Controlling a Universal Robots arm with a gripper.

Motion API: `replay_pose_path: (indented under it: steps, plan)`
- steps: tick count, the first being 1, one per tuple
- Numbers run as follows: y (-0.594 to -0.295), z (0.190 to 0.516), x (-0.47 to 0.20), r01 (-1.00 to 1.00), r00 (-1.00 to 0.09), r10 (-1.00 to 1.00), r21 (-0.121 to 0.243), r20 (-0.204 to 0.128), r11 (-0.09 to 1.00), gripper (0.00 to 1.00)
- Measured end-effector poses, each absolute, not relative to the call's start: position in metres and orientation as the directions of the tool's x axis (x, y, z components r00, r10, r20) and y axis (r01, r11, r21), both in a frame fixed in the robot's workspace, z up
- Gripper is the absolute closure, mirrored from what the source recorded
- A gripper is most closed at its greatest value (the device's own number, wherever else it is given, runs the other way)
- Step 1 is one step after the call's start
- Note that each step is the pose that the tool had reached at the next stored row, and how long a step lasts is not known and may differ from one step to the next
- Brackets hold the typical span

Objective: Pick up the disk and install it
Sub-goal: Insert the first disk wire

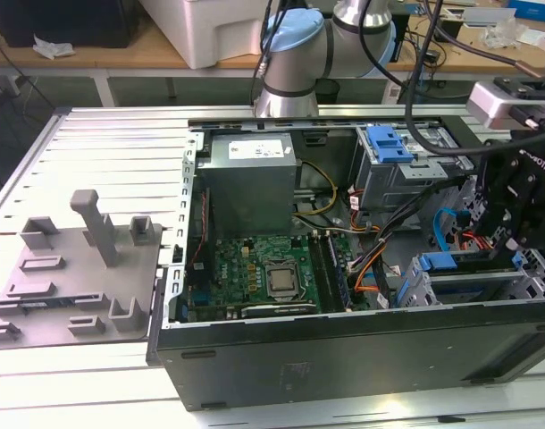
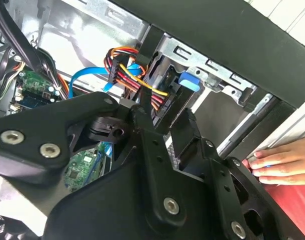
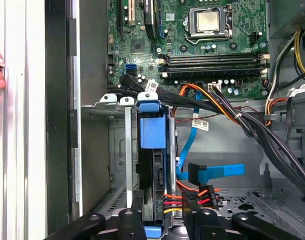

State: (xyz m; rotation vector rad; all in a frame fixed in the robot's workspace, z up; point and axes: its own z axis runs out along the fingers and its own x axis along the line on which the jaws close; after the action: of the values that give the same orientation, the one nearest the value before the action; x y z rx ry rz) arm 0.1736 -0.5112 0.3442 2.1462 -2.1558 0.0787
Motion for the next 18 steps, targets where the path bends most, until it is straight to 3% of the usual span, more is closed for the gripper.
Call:
replay_pose_path:
  steps: [9,18]
  plan:
    - [-0.507,0.362,0.167,-1.000,-0.004,-0.994,0.019,0.107,0.006,0.56]
    - [-0.500,0.373,0.155,-1.000,-0.008,-0.994,-0.019,0.107,0.006,0.56]
